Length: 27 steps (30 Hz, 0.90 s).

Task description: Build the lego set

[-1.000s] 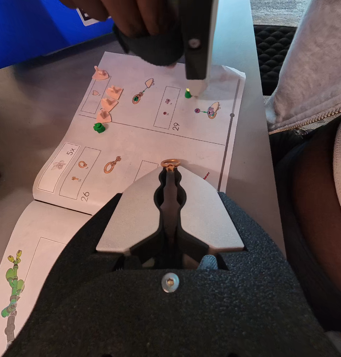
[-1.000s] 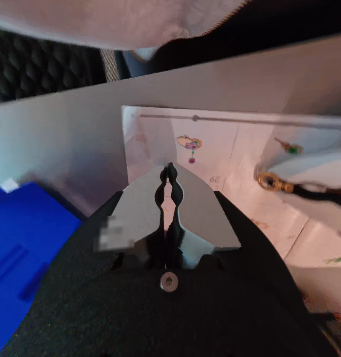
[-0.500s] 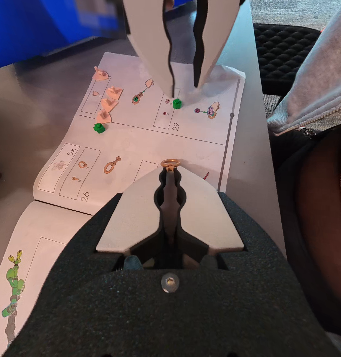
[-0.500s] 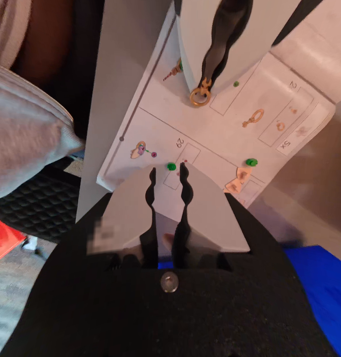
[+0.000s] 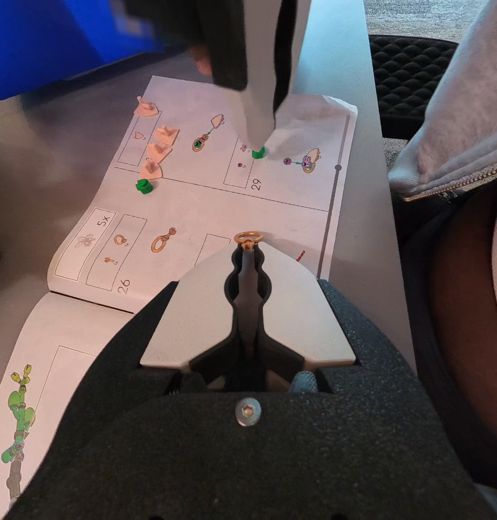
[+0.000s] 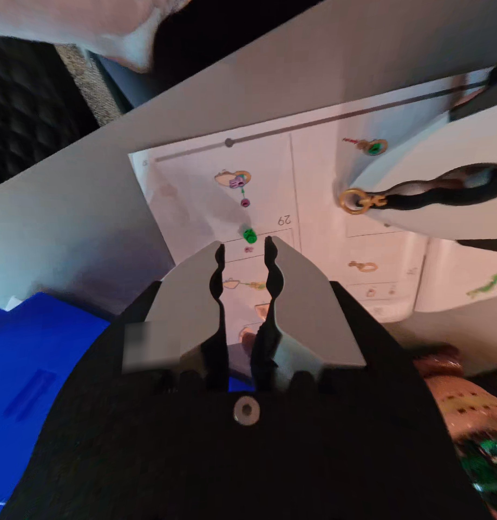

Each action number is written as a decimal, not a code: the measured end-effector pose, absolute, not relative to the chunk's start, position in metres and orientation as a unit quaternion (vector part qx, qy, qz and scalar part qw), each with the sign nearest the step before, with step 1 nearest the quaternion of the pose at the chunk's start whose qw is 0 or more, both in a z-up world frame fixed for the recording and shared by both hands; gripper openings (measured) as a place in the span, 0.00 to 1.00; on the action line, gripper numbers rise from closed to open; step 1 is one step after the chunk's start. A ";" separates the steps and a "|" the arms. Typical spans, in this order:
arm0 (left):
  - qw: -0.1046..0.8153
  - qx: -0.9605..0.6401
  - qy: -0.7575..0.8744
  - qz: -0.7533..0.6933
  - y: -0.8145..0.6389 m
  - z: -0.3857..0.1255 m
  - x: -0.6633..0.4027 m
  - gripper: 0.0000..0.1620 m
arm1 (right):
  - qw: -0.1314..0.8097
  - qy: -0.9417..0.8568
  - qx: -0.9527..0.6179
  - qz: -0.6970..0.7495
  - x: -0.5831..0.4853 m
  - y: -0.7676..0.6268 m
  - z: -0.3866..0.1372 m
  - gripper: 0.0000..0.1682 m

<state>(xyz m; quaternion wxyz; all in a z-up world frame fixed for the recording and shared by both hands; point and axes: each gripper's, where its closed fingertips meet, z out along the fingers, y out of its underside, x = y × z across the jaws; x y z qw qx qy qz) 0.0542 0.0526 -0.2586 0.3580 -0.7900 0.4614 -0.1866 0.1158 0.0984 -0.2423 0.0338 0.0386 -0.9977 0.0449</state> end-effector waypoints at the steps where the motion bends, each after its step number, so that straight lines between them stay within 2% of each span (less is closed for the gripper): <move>1: 0.359 -0.790 0.462 -0.186 0.053 -0.258 0.054 0.05 | 0.025 -0.997 0.046 0.050 0.116 0.100 -0.244 0.16; 11: 0.360 -0.789 0.463 -0.184 0.052 -0.258 0.054 0.05 | 0.000 -0.995 0.065 0.071 0.114 0.101 -0.257 0.12; 16: 0.361 -0.789 0.463 -0.183 0.052 -0.258 0.055 0.05 | -0.015 -0.997 0.028 0.077 0.119 0.099 -0.257 0.06; 19: 0.362 -0.788 0.464 -0.181 0.051 -0.258 0.055 0.05 | -0.031 -0.990 -0.111 0.085 0.118 0.099 -0.257 0.04; 24: 0.362 -0.788 0.464 -0.180 0.052 -0.258 0.055 0.05 | -0.029 -0.876 -0.473 0.087 0.114 0.096 -0.256 0.04; 27: 0.363 -0.788 0.464 -0.180 0.052 -0.257 0.055 0.05 | -0.014 -0.799 -0.586 0.134 0.110 0.082 -0.254 0.04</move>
